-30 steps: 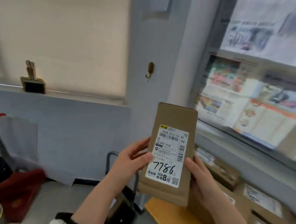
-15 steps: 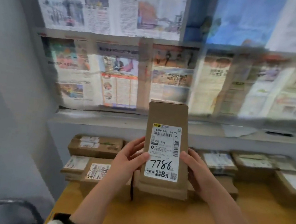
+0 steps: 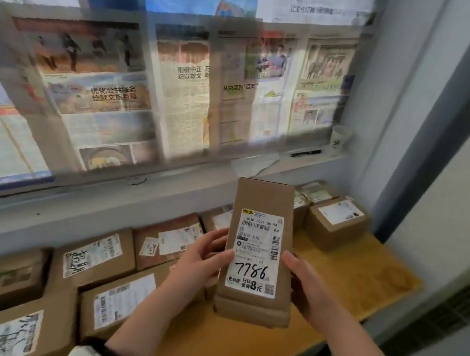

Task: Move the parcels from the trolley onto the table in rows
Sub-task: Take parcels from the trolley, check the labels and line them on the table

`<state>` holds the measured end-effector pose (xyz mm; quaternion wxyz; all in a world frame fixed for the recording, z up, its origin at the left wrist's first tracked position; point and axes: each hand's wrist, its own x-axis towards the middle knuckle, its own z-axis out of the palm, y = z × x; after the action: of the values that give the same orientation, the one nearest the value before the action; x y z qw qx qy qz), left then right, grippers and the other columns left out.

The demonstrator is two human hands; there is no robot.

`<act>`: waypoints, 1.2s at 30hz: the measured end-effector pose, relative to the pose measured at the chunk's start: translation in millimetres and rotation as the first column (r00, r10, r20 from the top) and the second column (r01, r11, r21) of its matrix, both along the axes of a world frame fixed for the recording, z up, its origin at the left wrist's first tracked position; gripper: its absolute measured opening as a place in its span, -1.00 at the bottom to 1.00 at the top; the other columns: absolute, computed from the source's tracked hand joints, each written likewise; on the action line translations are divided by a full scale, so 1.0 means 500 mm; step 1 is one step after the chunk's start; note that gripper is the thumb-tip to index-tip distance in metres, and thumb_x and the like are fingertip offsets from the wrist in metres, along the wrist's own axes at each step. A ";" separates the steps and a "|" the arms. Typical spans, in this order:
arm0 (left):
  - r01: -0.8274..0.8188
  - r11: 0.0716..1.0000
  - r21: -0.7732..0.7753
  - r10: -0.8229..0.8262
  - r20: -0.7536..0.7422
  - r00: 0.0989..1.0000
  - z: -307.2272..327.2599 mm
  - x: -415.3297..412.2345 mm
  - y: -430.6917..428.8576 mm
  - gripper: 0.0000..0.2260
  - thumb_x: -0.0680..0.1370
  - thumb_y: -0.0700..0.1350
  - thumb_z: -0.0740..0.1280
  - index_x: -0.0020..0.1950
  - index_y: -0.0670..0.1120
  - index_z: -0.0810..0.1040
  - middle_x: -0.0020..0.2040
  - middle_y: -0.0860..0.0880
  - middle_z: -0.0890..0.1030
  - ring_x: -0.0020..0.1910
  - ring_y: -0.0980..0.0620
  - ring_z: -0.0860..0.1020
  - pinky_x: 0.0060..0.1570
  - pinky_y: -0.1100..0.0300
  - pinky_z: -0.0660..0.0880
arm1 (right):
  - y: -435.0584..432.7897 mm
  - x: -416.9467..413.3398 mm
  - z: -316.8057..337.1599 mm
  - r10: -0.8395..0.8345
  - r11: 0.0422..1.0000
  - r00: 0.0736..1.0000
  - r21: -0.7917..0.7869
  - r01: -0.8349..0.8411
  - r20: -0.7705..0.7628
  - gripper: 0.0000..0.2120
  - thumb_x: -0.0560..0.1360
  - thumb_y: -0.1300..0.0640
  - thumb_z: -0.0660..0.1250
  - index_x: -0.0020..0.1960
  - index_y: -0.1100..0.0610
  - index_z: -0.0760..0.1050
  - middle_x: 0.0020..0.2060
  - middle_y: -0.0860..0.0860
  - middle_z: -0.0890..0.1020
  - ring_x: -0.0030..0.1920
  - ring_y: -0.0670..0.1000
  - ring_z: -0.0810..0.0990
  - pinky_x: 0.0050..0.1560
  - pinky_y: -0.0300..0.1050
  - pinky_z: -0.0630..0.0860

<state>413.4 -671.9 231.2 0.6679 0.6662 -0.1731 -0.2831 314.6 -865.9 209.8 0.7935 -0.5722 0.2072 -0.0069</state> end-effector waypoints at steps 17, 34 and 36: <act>0.352 0.687 0.636 -0.407 -0.065 0.911 -0.014 0.288 -0.461 -0.71 0.58 -0.06 0.24 0.16 0.34 0.41 -0.03 0.16 0.65 -0.10 0.18 0.65 -0.03 0.22 0.54 | -0.389 0.151 -0.060 0.083 0.881 0.939 0.464 0.088 -0.334 -0.74 0.50 0.26 0.28 0.18 0.23 0.43 0.02 0.29 0.63 0.02 0.25 0.64 -0.12 0.10 0.63; 0.439 0.600 0.668 -0.386 -0.239 0.891 -0.121 0.392 -0.489 -0.68 0.58 -0.14 0.23 0.09 0.34 0.45 0.08 0.17 0.59 0.02 0.20 0.58 -0.05 0.31 0.49 | -0.412 0.231 -0.122 0.103 0.752 0.872 0.612 0.247 -0.478 -0.69 0.50 0.21 0.29 0.23 0.22 0.40 0.03 0.33 0.62 0.01 0.32 0.62 -0.07 0.25 0.58; 0.443 0.605 0.662 -0.383 -0.246 0.891 -0.132 0.398 -0.494 -0.68 0.58 -0.15 0.23 0.09 0.32 0.45 0.06 0.13 0.62 0.01 0.16 0.61 -0.01 0.23 0.53 | -0.419 0.234 -0.129 0.117 0.748 0.872 0.620 0.238 -0.476 -0.69 0.51 0.19 0.28 0.23 0.22 0.40 0.01 0.33 0.63 -0.01 0.32 0.63 -0.09 0.23 0.60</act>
<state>612.3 -918.9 165.3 0.2864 0.7989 -0.1747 -0.4993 431.6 -1075.5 145.3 0.8647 -0.2295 0.4073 0.1838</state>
